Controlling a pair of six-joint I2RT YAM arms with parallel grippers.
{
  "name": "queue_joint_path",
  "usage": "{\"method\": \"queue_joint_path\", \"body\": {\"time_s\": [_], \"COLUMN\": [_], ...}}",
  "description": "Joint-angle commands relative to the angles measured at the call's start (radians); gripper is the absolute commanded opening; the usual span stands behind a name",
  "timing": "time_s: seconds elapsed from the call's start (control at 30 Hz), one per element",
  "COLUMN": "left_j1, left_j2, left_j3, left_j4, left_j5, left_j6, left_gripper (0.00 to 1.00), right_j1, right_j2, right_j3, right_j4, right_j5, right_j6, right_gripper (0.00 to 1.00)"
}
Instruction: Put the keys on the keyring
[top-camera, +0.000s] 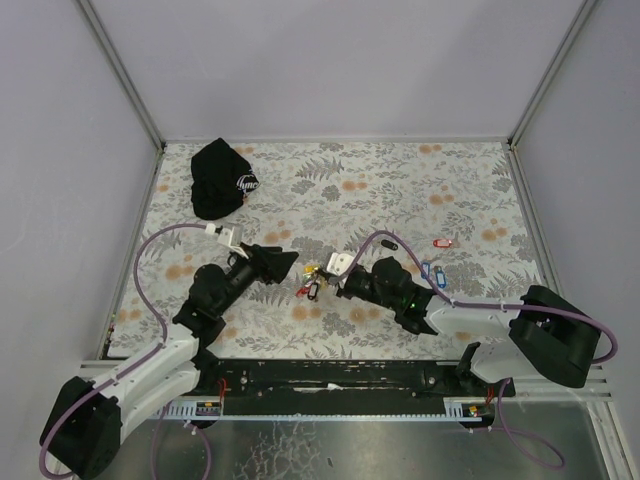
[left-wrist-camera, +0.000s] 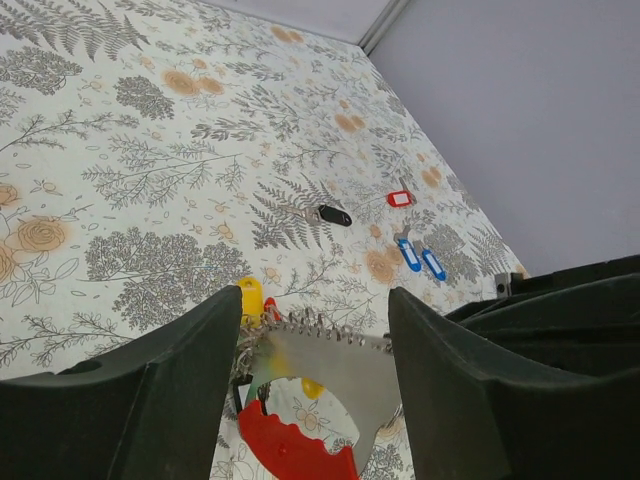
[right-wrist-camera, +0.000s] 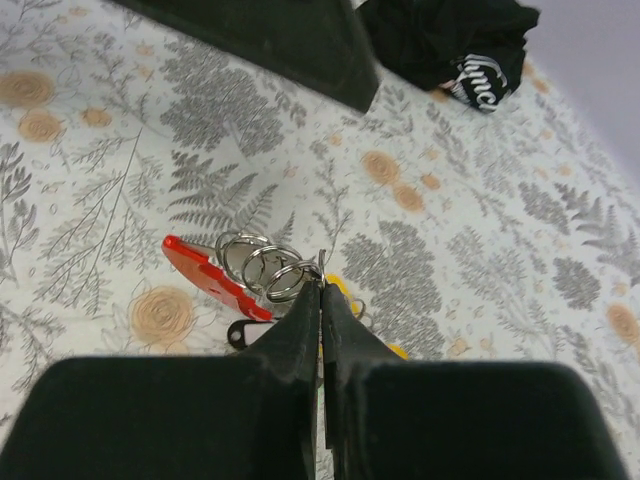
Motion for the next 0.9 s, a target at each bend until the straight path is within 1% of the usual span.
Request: {"method": "queue_joint_path", "body": {"time_s": [0.0, 0.17, 0.27, 0.43, 0.63, 0.77, 0.87], "left_j1": [0.012, 0.012, 0.012, 0.011, 0.004, 0.000, 0.001], "left_j2": [-0.009, 0.092, 0.140, 0.213, 0.254, 0.248, 0.252], "left_j3": [0.005, 0.011, 0.002, -0.006, -0.066, -0.081, -0.071], "left_j4": [0.078, 0.150, 0.189, 0.228, 0.296, 0.276, 0.256], "left_j5": [0.067, 0.205, 0.261, 0.323, 0.367, 0.389, 0.428], "left_j6": [0.010, 0.020, 0.034, 0.050, 0.041, 0.077, 0.124], "left_gripper": [0.60, 0.60, 0.60, 0.56, 0.54, 0.54, 0.53], "right_j1": [-0.004, -0.003, -0.003, -0.004, -0.005, -0.005, -0.005], "right_j2": [-0.019, -0.030, -0.049, -0.047, -0.012, -0.010, -0.010], "right_j3": [-0.031, -0.024, -0.039, -0.050, -0.127, -0.170, -0.179], "right_j4": [0.043, -0.009, 0.004, 0.002, 0.075, 0.118, 0.120], "right_j5": [-0.053, -0.079, -0.063, -0.059, -0.071, -0.077, -0.077], "right_j6": [0.057, 0.061, 0.070, 0.122, 0.243, 0.282, 0.280], "right_gripper": [0.00, 0.00, 0.00, 0.00, 0.00, 0.00, 0.00]}}
